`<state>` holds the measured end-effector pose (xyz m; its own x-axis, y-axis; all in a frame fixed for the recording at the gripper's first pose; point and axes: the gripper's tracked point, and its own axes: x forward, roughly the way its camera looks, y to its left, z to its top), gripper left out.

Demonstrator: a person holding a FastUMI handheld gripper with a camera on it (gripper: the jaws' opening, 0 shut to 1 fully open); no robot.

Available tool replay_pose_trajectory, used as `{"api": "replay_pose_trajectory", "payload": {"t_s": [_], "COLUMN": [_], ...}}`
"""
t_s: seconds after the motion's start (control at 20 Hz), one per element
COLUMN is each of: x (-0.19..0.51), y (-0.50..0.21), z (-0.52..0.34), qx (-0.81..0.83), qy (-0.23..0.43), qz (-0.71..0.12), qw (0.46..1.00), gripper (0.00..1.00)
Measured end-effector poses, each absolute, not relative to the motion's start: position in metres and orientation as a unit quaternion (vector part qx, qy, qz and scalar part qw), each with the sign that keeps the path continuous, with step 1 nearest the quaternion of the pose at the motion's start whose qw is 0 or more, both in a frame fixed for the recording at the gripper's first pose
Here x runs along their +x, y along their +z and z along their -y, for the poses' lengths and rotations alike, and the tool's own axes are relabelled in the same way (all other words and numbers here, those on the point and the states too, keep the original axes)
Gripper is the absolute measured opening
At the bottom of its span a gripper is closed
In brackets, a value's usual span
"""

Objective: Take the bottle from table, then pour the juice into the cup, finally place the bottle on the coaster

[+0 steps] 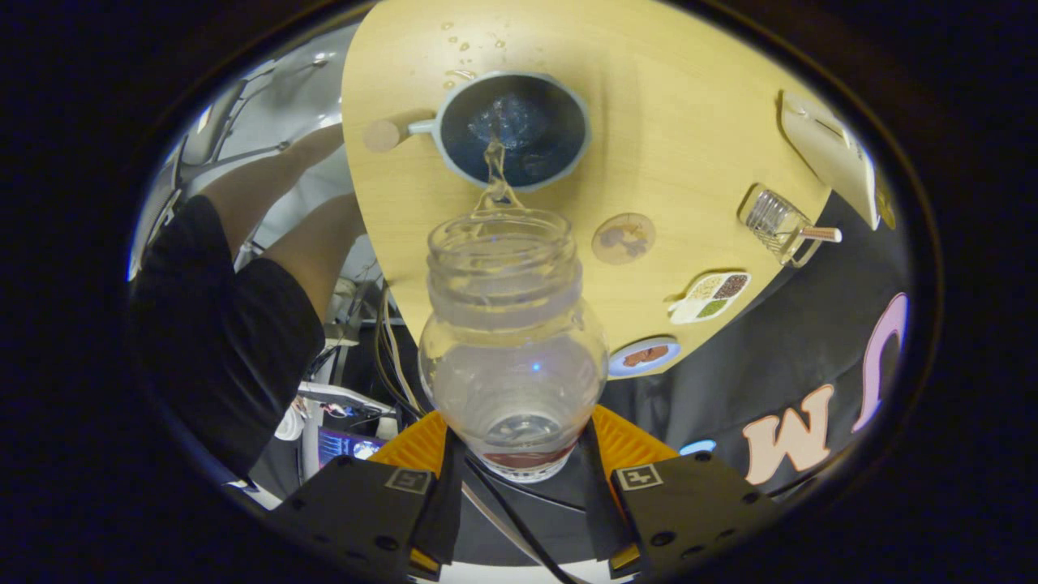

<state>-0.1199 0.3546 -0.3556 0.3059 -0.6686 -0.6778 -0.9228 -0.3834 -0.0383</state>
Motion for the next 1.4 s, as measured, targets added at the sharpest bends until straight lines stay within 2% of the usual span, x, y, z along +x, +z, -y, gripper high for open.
{"api": "replay_pose_trajectory", "payload": {"t_s": [1.4], "x": [-0.114], "y": [-0.350], "z": [-0.360], "qx": [-0.808], "qy": [0.249], "qz": [-0.513], "qw": [0.149], "gripper": [0.67]}}
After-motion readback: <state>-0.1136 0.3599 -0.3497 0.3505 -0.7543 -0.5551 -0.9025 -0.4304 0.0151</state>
